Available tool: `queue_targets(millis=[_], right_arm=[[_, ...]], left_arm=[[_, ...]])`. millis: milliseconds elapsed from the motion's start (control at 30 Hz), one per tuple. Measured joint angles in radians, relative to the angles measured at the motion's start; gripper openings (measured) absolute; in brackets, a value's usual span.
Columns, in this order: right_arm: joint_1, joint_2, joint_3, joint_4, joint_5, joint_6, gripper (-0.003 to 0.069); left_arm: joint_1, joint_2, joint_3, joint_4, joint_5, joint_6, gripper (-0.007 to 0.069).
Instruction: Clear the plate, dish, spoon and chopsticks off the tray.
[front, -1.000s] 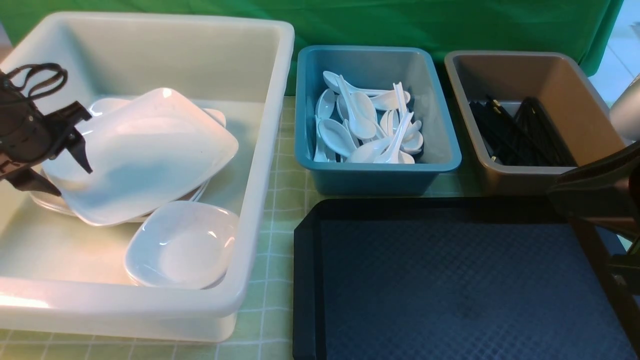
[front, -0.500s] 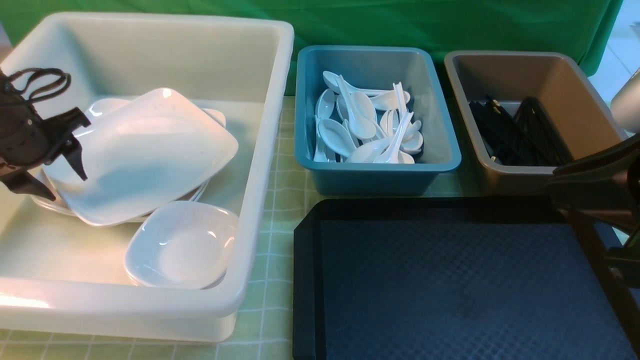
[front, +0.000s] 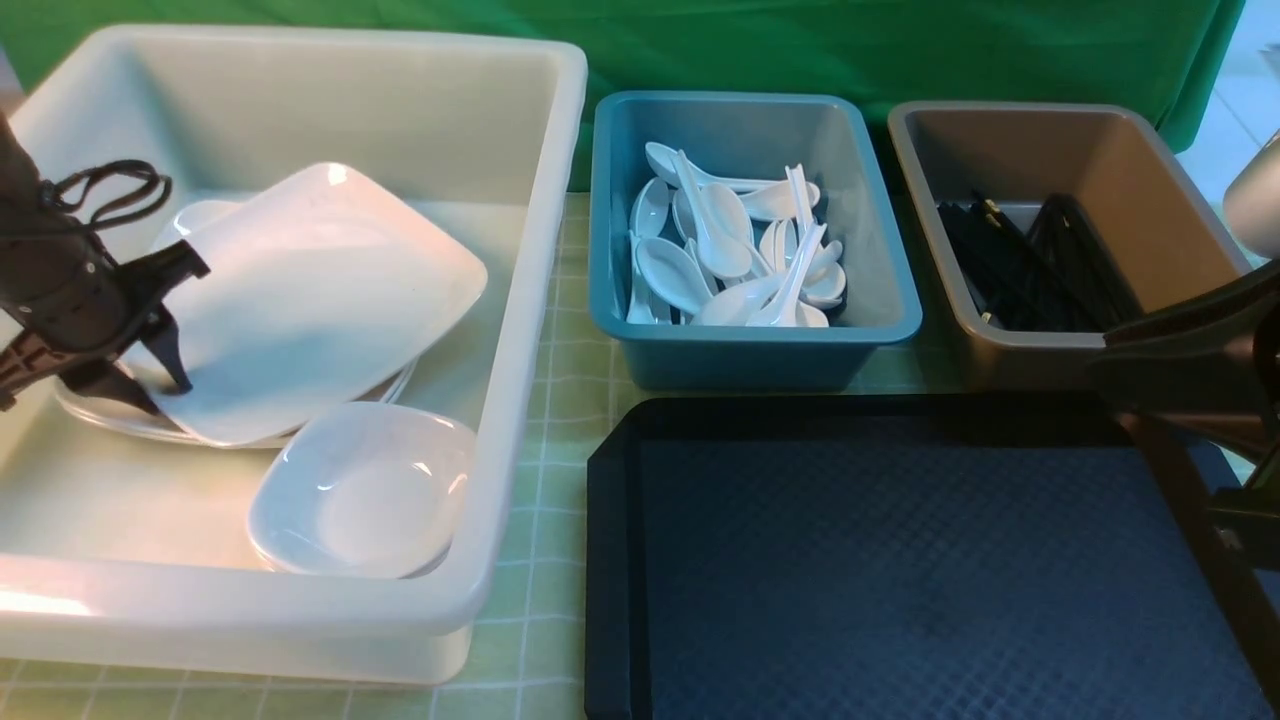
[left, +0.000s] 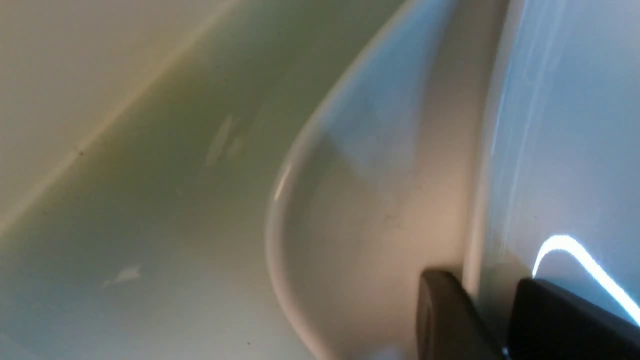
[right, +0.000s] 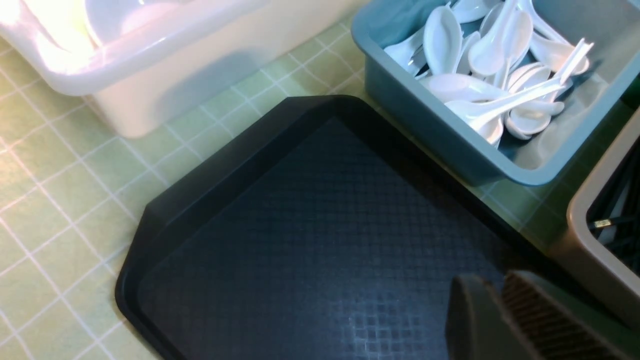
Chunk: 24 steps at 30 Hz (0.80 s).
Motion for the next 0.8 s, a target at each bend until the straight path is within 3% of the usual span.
queue_targets(millis=[100,267,500,800], right_arm=[[0.000,0.000,0.000,0.000,0.000,0.000,0.0074],[0.000,0.000,0.000,0.000,-0.004,0.000,0.0074],[0.000,0.000,0.000,0.000,-0.025,0.001,0.0074],[0.000,0.000,0.000,0.000,-0.038,0.000,0.0074]], left_arm=[[0.004,0.000,0.000,-0.023,-0.026,0.033,0.0060],[0.003,0.004,-0.026,0.016,-0.030,0.100,0.0052],[0.010,0.010,-0.152,0.189,-0.018,0.180,0.0034],[0.012,0.013,-0.219,0.263,-0.078,0.413,0.0029]])
